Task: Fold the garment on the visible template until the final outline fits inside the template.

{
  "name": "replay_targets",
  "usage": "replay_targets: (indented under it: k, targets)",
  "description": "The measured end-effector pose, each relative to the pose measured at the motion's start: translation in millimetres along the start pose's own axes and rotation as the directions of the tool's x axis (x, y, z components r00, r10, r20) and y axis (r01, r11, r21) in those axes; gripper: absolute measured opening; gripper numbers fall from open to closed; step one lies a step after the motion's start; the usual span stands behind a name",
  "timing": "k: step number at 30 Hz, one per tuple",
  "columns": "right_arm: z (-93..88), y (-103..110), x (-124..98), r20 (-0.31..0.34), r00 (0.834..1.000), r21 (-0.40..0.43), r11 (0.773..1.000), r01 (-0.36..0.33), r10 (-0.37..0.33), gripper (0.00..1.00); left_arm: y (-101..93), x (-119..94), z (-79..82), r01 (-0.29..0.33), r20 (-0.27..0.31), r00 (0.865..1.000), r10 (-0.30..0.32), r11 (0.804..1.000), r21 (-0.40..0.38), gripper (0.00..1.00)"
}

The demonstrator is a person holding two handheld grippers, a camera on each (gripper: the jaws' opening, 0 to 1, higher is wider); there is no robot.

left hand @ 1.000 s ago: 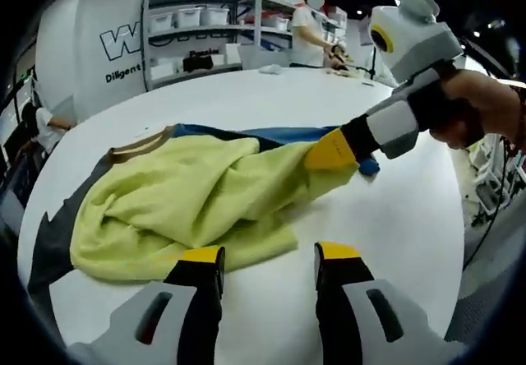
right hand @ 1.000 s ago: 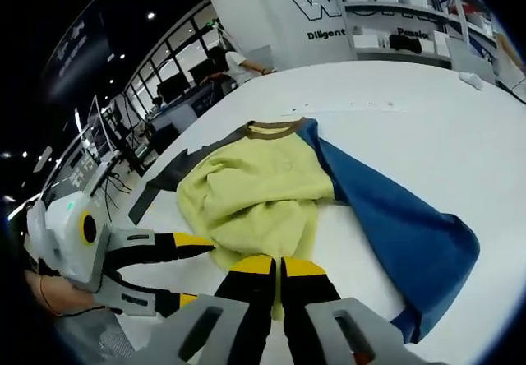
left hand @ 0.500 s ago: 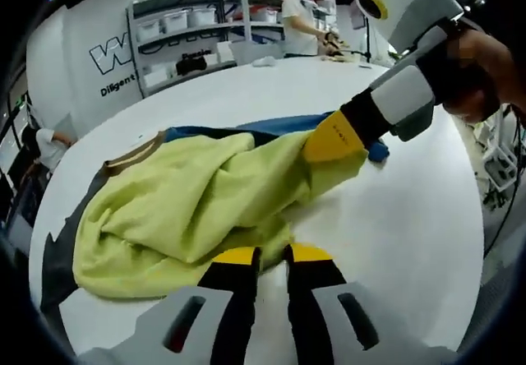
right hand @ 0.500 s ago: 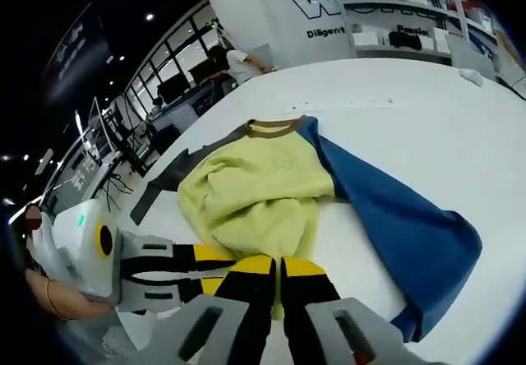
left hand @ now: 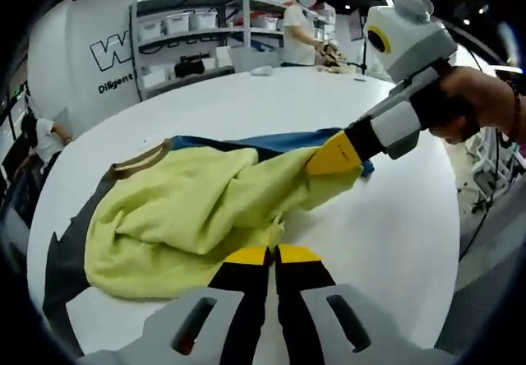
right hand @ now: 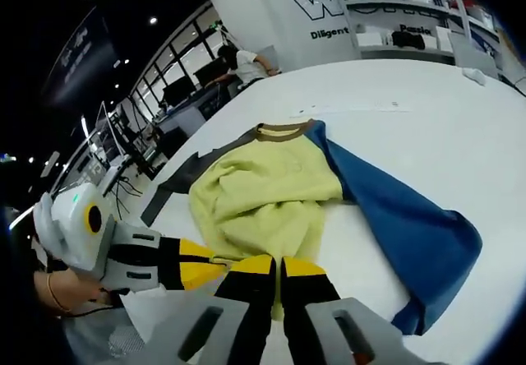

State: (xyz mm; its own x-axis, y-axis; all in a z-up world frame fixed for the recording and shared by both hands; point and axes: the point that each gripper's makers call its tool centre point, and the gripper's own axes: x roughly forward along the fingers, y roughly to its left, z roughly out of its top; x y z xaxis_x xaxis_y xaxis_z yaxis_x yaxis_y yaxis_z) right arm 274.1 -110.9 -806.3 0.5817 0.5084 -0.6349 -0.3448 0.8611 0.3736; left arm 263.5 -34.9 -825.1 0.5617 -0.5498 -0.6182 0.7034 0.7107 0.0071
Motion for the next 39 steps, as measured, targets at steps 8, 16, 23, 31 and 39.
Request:
replay_targets:
  k: [8, 16, 23, 31, 39]
  targets:
    - [-2.2, 11.2, -18.1, -0.024, 1.0, -0.002, 1.0, -0.017, 0.017, 0.0, 9.4, -44.3, 3.4, -0.004, 0.031, 1.0, 0.002, 0.999, 0.047, 0.05]
    - [-17.7, 20.9, -33.1, -0.081, 0.996, 0.029, 0.999, -0.021, 0.023, 0.0, 22.1, -91.1, 4.1, -0.018, 0.069, 0.998, 0.012, 0.997, 0.08, 0.05]
    - [-30.8, 18.6, -43.2, -0.112, 0.994, 0.033, 0.999, 0.009, -0.005, 0.0, 32.2, -127.2, -14.0, -0.006, 0.069, 0.998, -0.003, 0.992, 0.128, 0.05]
    - [-51.5, 5.4, -49.5, -0.153, 0.986, -0.01, 0.998, 0.068, -0.069, 0.0, 65.6, -156.8, -60.3, -0.061, -0.017, 0.998, 0.063, 0.993, 0.1, 0.05]
    - [-76.7, 8.5, -47.1, -0.211, 0.973, -0.04, 0.996, 0.083, -0.089, 0.0, 85.5, -167.2, -95.1, -0.087, -0.078, 0.993, 0.091, 0.995, 0.052, 0.05]
